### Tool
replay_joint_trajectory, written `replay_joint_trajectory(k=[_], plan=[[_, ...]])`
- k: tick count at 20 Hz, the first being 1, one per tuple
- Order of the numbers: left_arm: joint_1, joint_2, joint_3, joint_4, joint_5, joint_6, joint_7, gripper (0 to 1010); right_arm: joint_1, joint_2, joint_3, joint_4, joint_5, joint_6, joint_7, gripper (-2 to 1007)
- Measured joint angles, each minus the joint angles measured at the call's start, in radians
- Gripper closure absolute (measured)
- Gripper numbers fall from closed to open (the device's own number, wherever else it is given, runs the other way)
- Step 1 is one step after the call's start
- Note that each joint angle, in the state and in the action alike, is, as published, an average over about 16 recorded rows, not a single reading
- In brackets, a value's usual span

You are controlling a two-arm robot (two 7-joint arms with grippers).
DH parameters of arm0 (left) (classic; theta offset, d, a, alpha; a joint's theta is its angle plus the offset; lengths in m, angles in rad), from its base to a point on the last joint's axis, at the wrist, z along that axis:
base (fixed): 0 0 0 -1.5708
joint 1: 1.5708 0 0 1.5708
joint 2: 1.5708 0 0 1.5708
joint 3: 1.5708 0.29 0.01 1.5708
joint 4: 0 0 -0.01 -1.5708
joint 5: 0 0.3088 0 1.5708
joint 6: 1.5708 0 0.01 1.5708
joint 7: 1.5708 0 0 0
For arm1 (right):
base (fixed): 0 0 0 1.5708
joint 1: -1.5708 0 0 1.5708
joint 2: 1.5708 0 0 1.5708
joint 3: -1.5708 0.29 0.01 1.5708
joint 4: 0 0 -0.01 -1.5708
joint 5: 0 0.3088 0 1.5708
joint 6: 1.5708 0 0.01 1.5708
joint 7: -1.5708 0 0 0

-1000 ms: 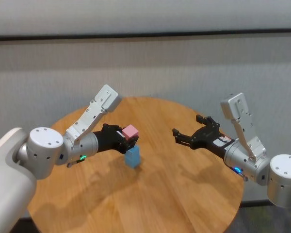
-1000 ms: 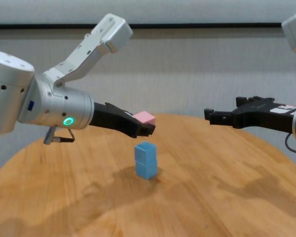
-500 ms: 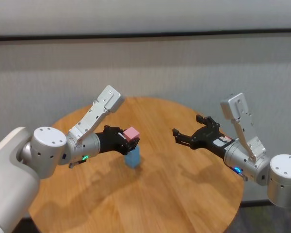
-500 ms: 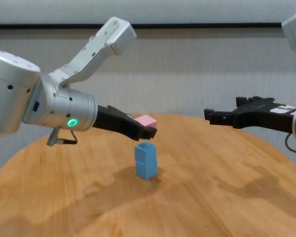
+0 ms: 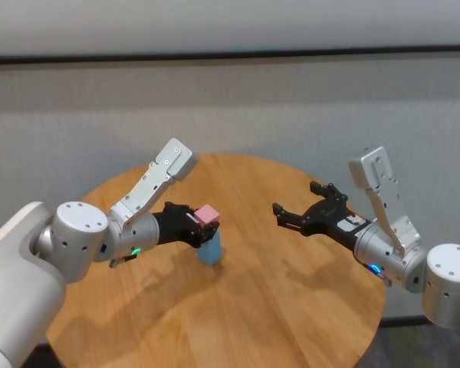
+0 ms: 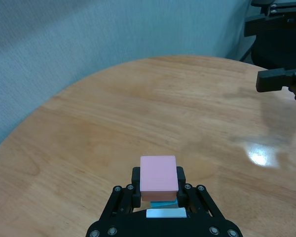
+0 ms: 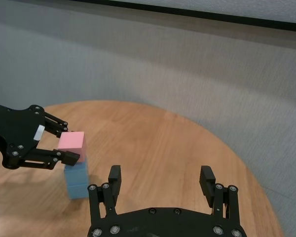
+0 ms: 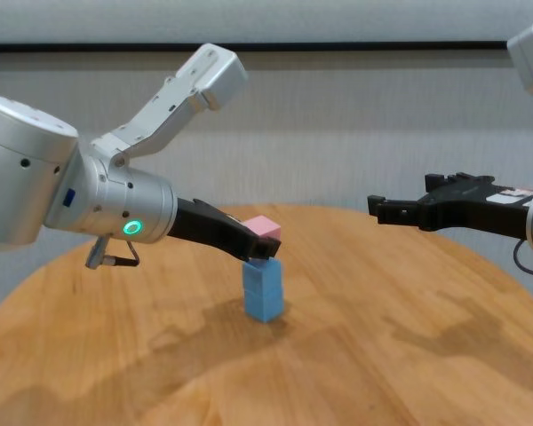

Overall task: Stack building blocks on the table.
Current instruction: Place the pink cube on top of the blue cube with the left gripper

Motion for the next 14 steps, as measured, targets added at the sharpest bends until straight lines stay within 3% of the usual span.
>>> replay_joint_trajectory(k=[14], plan=[[-0.010, -0.012, 0.000, 0.027, 0.008, 0.005, -0.001, 613, 0.000, 0.000, 0.000, 0.000, 0.000, 0.000, 0.000, 5]])
